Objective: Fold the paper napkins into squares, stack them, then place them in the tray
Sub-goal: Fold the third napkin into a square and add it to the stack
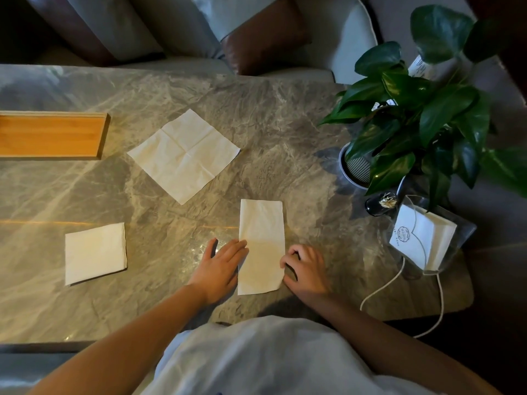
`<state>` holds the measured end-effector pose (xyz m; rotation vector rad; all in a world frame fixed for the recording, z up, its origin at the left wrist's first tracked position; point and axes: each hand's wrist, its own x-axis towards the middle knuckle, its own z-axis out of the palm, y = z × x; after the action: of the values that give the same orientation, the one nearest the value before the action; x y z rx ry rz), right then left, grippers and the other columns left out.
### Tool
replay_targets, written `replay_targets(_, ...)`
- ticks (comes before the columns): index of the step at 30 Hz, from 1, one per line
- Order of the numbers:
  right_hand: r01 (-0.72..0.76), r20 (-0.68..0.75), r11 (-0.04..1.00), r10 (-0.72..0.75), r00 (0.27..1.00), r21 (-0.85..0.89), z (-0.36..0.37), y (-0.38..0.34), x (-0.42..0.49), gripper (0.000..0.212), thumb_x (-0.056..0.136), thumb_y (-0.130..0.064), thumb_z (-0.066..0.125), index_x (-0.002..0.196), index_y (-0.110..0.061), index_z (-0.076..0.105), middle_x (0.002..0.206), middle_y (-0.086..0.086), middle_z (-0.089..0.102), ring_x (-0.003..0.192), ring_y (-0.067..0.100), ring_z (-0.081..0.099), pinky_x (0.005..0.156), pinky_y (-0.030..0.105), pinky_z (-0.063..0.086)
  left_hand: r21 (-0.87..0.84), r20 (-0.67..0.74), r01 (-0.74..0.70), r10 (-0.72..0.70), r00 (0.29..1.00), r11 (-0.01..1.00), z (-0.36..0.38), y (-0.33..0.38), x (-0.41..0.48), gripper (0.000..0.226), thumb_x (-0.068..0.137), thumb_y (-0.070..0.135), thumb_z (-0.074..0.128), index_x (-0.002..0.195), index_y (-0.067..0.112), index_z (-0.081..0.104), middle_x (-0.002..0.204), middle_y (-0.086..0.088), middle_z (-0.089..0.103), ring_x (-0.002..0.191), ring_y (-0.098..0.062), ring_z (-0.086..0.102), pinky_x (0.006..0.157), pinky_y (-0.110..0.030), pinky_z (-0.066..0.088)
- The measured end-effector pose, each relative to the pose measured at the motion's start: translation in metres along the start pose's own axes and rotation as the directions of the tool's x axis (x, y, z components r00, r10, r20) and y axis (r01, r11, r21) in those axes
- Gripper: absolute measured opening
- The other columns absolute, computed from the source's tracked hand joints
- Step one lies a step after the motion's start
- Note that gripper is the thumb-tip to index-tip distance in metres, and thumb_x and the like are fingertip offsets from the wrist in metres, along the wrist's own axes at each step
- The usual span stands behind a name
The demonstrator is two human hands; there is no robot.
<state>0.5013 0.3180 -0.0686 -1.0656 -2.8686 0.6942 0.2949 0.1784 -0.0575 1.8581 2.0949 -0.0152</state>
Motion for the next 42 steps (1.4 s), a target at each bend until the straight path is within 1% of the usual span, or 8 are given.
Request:
replay_targets(11, -0.058, 0.022, 0.914, 0.054, 0.998, 0.402, -0.019, -0.012, 0.010, 0.011, 0.086, -0.007, 0.060, 0.093, -0.016, 0.058, 0.104, -0.005, 0.053, 0.094, 0.012, 0.056, 0.078, 0.042, 0.055, -0.268, -0.178, 0.007, -0.057, 0.982, 0.963, 0.002, -0.010, 0.000, 0.030, 0.089, 0.025, 0.054, 0.118, 0.028, 0.061, 0.124, 0.006, 0.064, 0.121, -0.015, 0.053, 0.112, -0.046, 0.025)
replay_targets(15, -0.026, 0.059, 0.913, 0.003, 0.998, 0.406, -0.022, -0.014, 0.011, 0.030, 0.079, -0.014, 0.070, 0.104, -0.023, 0.056, 0.115, -0.011, 0.050, 0.087, 0.005, 0.055, 0.070, 0.037, 0.056, -0.364, -0.259, 0.077, -0.180, 0.949, 0.928, 0.002, -0.008, 0.003, 0.014, 0.092, 0.025, 0.053, 0.097, 0.031, 0.065, 0.100, 0.008, 0.071, 0.094, -0.016, 0.062, 0.093, -0.029, 0.034)
replay_targets(18, -0.038, 0.078, 0.901, 0.004, 0.997, 0.432, -0.022, -0.015, 0.011, 0.040, 0.080, -0.019, 0.073, 0.117, -0.024, 0.059, 0.123, -0.010, 0.052, 0.087, 0.011, 0.059, 0.072, 0.031, 0.056, -0.361, -0.283, 0.065, -0.176, 0.943, 0.930, 0.001, -0.007, 0.001, 0.024, 0.095, 0.036, 0.038, 0.093, 0.030, 0.062, 0.088, 0.008, 0.070, 0.082, -0.017, 0.061, 0.080, -0.026, 0.038)
replay_targets(21, -0.086, 0.057, 0.899, 0.067, 0.996, 0.429, -0.017, -0.018, 0.013, 0.016, 0.086, -0.021, 0.068, 0.100, -0.016, 0.069, 0.101, -0.009, 0.061, 0.084, 0.009, 0.059, 0.070, 0.028, 0.049, -0.396, -0.270, 0.080, -0.199, 0.942, 0.915, -0.002, -0.004, -0.003, 0.033, 0.093, 0.040, 0.032, 0.092, 0.026, 0.062, 0.084, 0.006, 0.070, 0.079, -0.018, 0.060, 0.078, -0.026, 0.038)
replay_targets(25, -0.232, 0.116, 0.909, 0.204, 0.972, 0.348, -0.013, -0.021, 0.013, 0.020, 0.092, -0.031, 0.060, 0.092, -0.013, 0.069, 0.070, -0.003, 0.058, 0.064, 0.016, 0.055, 0.059, 0.031, 0.039, -0.440, -0.207, 0.148, -0.261, 0.943, 0.886, -0.001, -0.001, -0.004, 0.024, 0.094, 0.034, 0.039, 0.091, 0.020, 0.059, 0.076, 0.001, 0.068, 0.073, -0.021, 0.059, 0.074, -0.029, 0.038)
replay_targets(29, -0.244, 0.100, 0.883, 0.223, 0.970, 0.401, -0.014, -0.025, 0.014, 0.019, 0.092, -0.029, 0.058, 0.104, -0.016, 0.066, 0.070, -0.011, 0.057, 0.065, 0.012, 0.054, 0.059, 0.030, 0.040, -0.529, -0.142, 0.235, -0.358, 0.923, 0.815, -0.001, 0.002, -0.003, 0.017, 0.094, 0.028, 0.048, 0.088, 0.018, 0.060, 0.078, -0.001, 0.068, 0.070, -0.020, 0.059, 0.068, -0.035, 0.047)
replay_targets(34, -0.304, 0.162, 0.839, 0.258, 0.953, 0.451, -0.016, -0.028, 0.019, 0.020, 0.092, -0.031, 0.059, 0.107, -0.018, 0.062, 0.089, 0.000, 0.070, 0.079, 0.018, 0.065, 0.070, 0.040, 0.051, -0.559, -0.108, 0.308, -0.436, 0.894, 0.770, 0.000, 0.007, 0.000, 0.014, 0.094, 0.028, 0.048, 0.088, 0.022, 0.060, 0.076, 0.006, 0.060, 0.073, -0.018, 0.054, 0.075, -0.038, 0.045)
replay_targets(42, -0.357, 0.148, 0.819, 0.326, 0.934, 0.448, -0.009, -0.028, 0.022, 0.016, 0.092, -0.029, 0.059, 0.078, -0.028, 0.051, 0.075, -0.007, 0.066, 0.068, 0.016, 0.061, 0.058, 0.034, 0.043, -0.571, -0.052, 0.402, -0.520, 0.853, 0.716, 0.005, 0.007, 0.002, 0.014, 0.095, 0.028, 0.046, 0.089, 0.025, 0.059, 0.081, 0.002, 0.067, 0.076, -0.019, 0.056, 0.079, -0.040, 0.045)
